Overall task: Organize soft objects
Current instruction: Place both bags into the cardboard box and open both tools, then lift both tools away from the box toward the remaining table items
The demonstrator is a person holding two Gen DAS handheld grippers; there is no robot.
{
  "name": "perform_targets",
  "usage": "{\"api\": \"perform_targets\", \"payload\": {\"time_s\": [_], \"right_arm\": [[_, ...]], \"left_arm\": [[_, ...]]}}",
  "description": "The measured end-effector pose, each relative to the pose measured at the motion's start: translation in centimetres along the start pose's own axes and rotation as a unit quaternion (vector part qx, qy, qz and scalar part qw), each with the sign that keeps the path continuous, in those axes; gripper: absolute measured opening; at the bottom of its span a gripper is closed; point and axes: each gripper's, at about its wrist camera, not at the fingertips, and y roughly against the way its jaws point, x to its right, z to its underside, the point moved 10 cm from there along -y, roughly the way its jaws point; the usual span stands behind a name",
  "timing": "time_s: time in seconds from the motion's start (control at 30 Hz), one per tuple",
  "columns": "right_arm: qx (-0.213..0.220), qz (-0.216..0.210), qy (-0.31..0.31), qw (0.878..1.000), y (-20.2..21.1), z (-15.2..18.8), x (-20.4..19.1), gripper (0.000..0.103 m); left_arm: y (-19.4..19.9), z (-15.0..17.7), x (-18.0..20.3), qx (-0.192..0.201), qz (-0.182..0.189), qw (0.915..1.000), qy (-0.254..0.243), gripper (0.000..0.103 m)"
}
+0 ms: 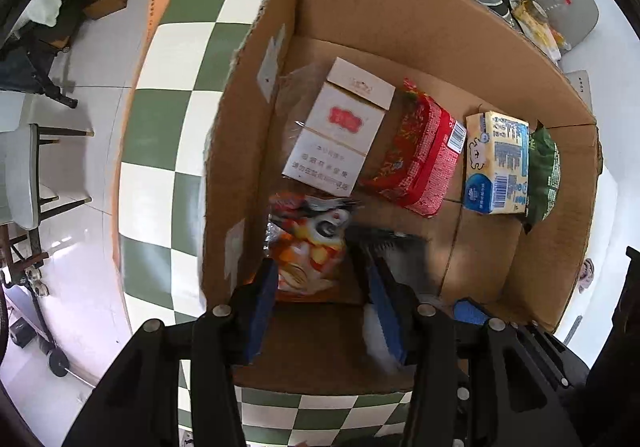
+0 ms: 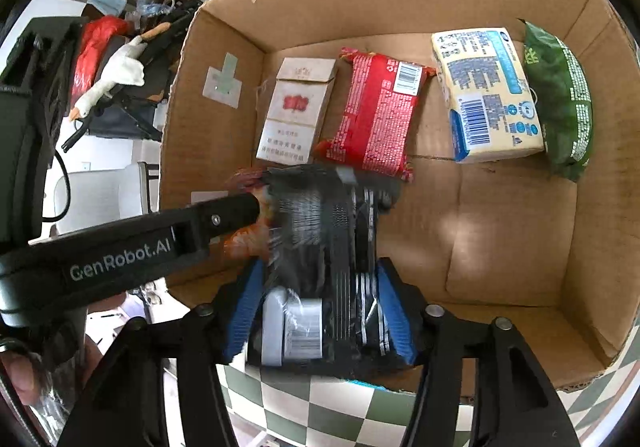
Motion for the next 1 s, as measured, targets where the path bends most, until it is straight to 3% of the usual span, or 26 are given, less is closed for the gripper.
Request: {"api": "perform_targets", "payload": {"time_s": [0.13, 0.23, 0.57, 0.6, 0.73, 0.8, 0.9, 1.0], "right_arm": [[0.001, 0.006, 0.007, 1.000, 0.6, 0.1, 0.0, 0.063], [0.013, 0.023, 0.013, 1.000, 1.6, 0.4, 0.4, 0.072], [0.029, 0.093, 0.017, 0.995, 5.0, 2.4, 4.2, 0.072], [0.031, 0.099, 0.018, 0.994, 5.4, 2.6, 4.5, 0.072], [0.046, 0.122, 0.023, 0.991, 7.3, 3.3, 5.4, 0.072], [0.050, 0.136, 0.026, 0.989, 8.0, 3.6, 5.9, 0.081], [0.060, 0.148, 0.031, 0.987, 9.2, 4.2, 6.4, 0.090], [0.076, 0.165, 0.035, 0.983, 10.5, 4.6, 6.9, 0.095]], "left_arm": [[1.0, 0.5, -0.2, 0.012, 0.003, 0.9999, 0.005, 0.050], [2.1, 1.0, -0.3, 0.028, -0.003, 0.9996, 0.001, 0.051], [5.0, 3.3, 0.3, 0.091, -0.013, 0.9958, 0.001, 0.051], [5.1, 3.5, 0.6, 0.095, -0.014, 0.9954, -0.002, 0.053], [6.1, 4.2, 1.4, 0.133, -0.046, 0.9898, -0.022, 0.088], [6.3, 4.6, 1.5, 0.144, -0.064, 0.9872, -0.027, 0.094], [6.6, 5.2, 1.8, 0.154, -0.068, 0.9852, -0.029, 0.094], [7.4, 5.9, 2.1, 0.169, -0.068, 0.9829, -0.030, 0.095]]}}
